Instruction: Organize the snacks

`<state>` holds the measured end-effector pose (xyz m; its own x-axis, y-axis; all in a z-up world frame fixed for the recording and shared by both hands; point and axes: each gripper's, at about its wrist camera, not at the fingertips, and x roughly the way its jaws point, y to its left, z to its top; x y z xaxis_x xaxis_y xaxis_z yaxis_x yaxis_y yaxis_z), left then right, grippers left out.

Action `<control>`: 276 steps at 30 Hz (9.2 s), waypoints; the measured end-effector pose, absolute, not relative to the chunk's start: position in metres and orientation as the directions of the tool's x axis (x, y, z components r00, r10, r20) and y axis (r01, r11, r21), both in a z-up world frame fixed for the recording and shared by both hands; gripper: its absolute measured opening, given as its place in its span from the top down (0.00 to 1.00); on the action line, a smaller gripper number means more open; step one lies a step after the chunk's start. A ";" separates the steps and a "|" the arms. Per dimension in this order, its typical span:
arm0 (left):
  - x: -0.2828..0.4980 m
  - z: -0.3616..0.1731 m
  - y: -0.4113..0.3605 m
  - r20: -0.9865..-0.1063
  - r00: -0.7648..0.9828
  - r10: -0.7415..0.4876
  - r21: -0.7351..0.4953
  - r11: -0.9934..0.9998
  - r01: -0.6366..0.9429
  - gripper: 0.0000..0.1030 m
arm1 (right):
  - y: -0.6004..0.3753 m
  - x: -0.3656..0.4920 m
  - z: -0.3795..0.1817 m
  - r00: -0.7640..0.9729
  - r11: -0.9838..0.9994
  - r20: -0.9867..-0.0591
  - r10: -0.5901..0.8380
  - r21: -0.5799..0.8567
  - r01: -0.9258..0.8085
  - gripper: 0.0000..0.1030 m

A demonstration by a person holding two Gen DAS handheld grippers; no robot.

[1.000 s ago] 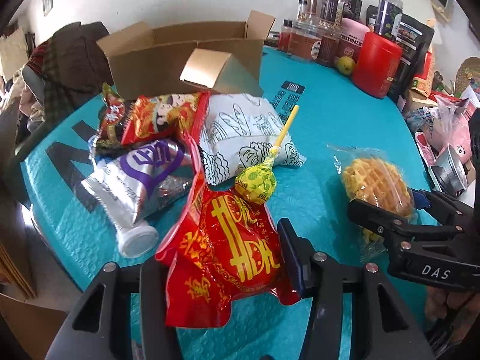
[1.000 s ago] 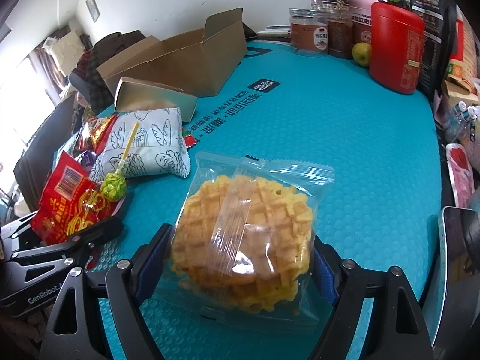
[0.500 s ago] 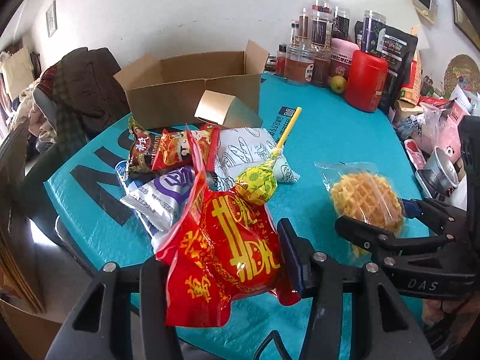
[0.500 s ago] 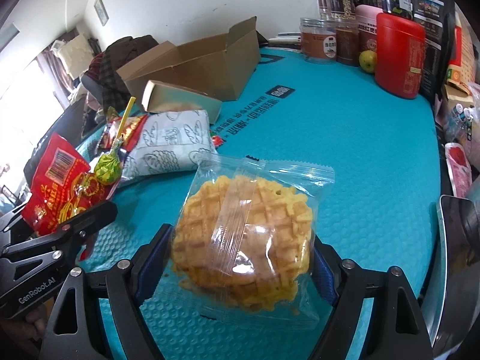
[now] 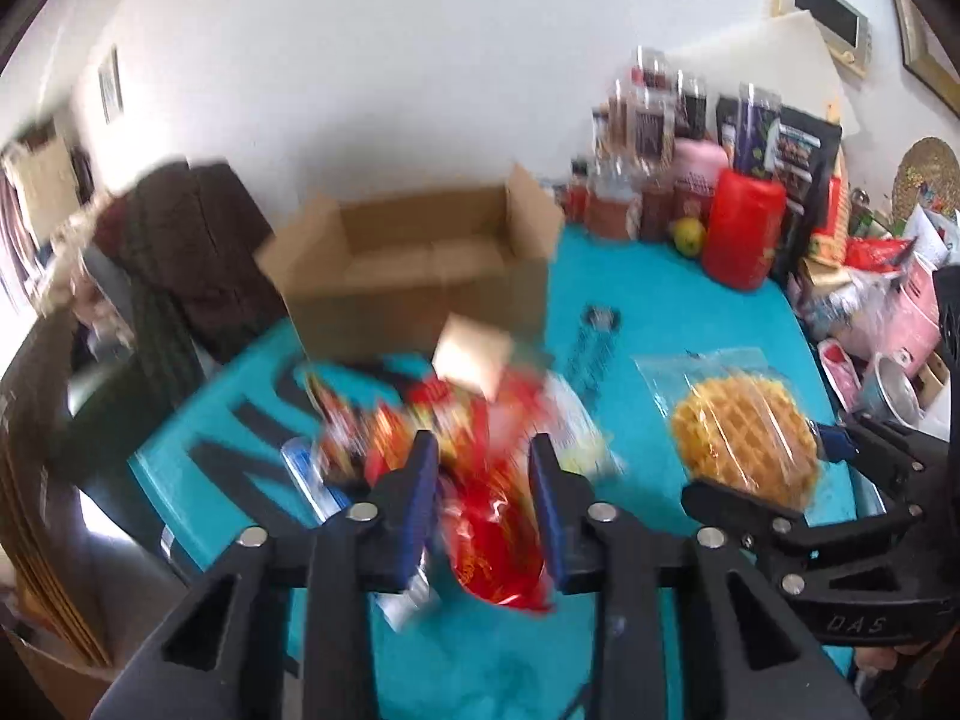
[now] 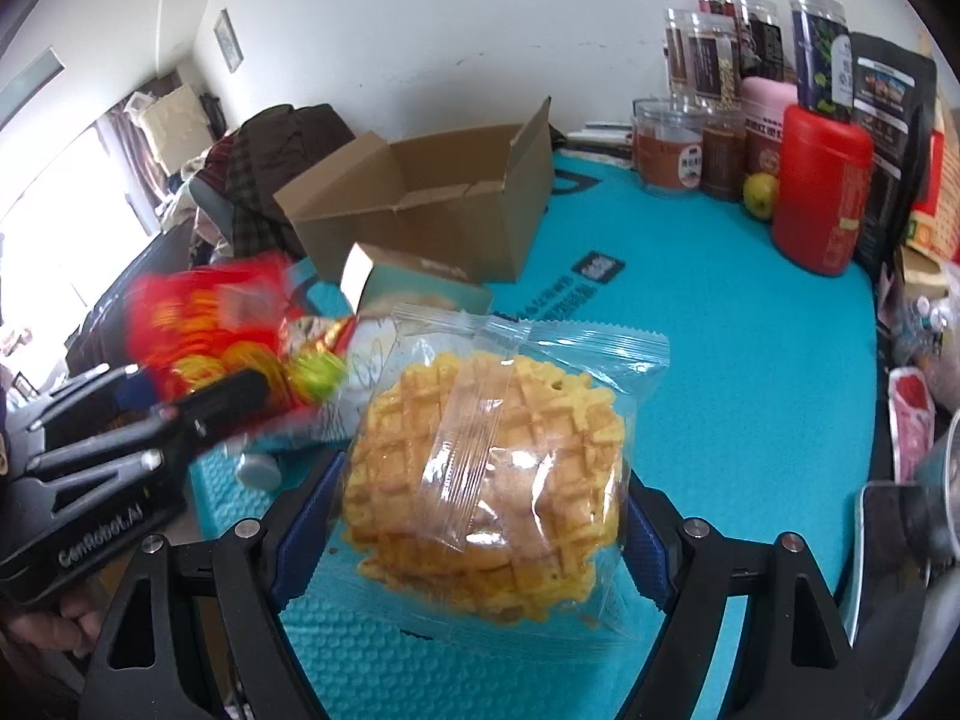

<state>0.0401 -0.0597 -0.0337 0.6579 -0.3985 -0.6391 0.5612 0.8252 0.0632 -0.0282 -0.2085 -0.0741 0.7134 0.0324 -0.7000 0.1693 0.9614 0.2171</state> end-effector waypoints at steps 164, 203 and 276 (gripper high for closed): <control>0.313 -0.064 -0.118 -0.761 0.574 -0.302 0.036 0.864 0.502 0.76 | -0.250 0.246 -0.046 0.692 0.997 -0.722 0.021 0.063 0.036 0.12; 0.168 0.059 -0.062 -0.585 0.715 -0.383 0.042 0.866 0.498 0.76 | -0.200 0.098 0.074 0.853 0.998 -0.519 -0.059 -0.013 0.061 0.12; 0.054 -0.116 0.009 -0.815 0.417 -0.403 -0.210 0.876 0.435 0.29 | -0.169 -0.050 -0.136 0.523 0.957 -0.852 -0.022 0.133 0.256 0.76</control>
